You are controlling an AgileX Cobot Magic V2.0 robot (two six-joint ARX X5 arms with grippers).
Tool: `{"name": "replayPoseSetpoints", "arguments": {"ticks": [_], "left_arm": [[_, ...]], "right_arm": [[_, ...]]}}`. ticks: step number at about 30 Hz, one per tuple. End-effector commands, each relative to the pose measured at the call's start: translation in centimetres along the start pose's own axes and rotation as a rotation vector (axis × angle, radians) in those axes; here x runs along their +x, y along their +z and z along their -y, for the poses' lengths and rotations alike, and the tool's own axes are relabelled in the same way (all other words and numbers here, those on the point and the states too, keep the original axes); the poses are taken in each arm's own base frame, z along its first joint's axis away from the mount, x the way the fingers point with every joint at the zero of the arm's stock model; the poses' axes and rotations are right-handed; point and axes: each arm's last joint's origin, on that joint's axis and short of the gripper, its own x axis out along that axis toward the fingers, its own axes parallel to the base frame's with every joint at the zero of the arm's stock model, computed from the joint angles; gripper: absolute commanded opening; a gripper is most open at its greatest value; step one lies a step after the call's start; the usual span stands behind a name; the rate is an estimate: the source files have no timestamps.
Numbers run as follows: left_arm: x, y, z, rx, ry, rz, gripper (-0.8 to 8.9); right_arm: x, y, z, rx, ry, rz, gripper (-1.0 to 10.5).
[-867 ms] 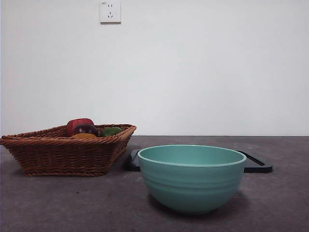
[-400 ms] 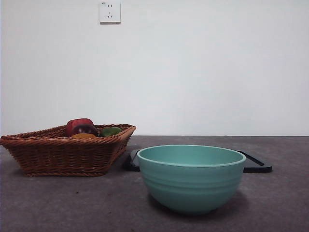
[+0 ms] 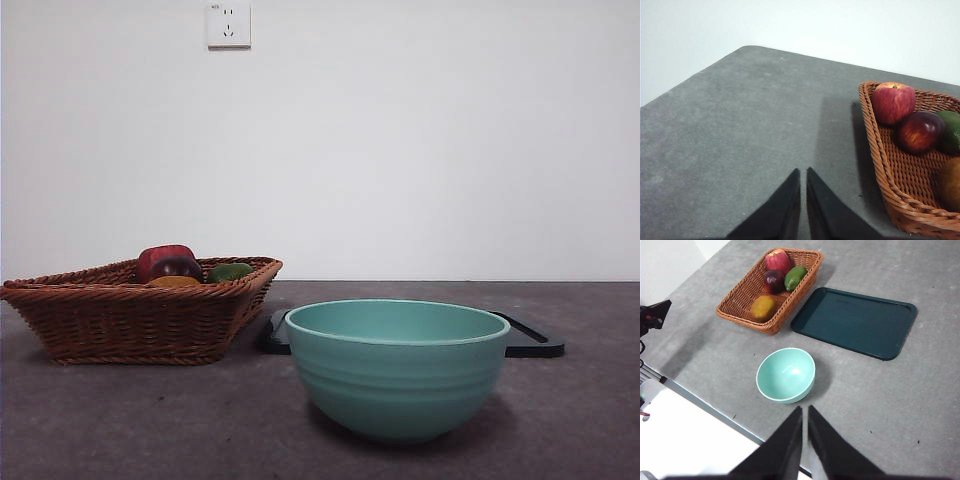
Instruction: Pick up the wifruite, put it on the bowl, pick up the plate, put it on desk
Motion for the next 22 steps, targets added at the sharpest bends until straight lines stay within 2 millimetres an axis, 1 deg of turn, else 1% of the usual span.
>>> {"name": "replayPoseSetpoints", "arguments": {"ticks": [1,5,8,10,12,14,17,18,20,22], "left_arm": [[0.2,-0.7,-0.1,0.001,0.007,-0.027,0.19],[0.2,-0.7,-0.1,0.001,0.007,-0.027,0.19],[0.2,-0.7,-0.1,0.001,0.007,-0.027,0.19],[0.2,-0.7,-0.1,0.001,0.007,-0.027,0.19],[0.2,-0.7,-0.1,0.001,0.007,-0.027,0.19],[0.2,-0.7,-0.1,0.001,0.007,-0.027,0.19],[0.2,-0.7,-0.1,0.001,0.007,-0.027,0.19],[0.2,-0.7,-0.1,0.001,0.007,-0.027,0.19],[0.2,-0.7,-0.1,0.001,0.007,-0.027,0.19],[0.2,-0.7,-0.1,0.001,0.007,-0.027,0.19]], "right_arm": [[-0.4,0.3,-0.1,-0.015,0.013,0.024,0.1],[-0.4,0.3,-0.1,-0.021,0.013,0.024,0.1],[-0.4,0.3,-0.1,-0.063,0.008,0.033,0.1],[-0.2,0.7,-0.1,-0.137,-0.011,0.075,0.1],[0.6,1.2,-0.1,-0.222,-0.041,0.134,0.1],[2.0,1.8,0.0,-0.28,-0.091,0.21,0.1],[5.2,1.9,0.6,-0.302,-0.188,0.318,0.1],[6.5,1.6,1.0,-0.3,-0.211,0.348,0.1],[9.4,0.4,2.2,-0.284,-0.231,0.418,0.1],[12.0,-1.5,3.7,-0.277,-0.226,0.483,0.1]]}}
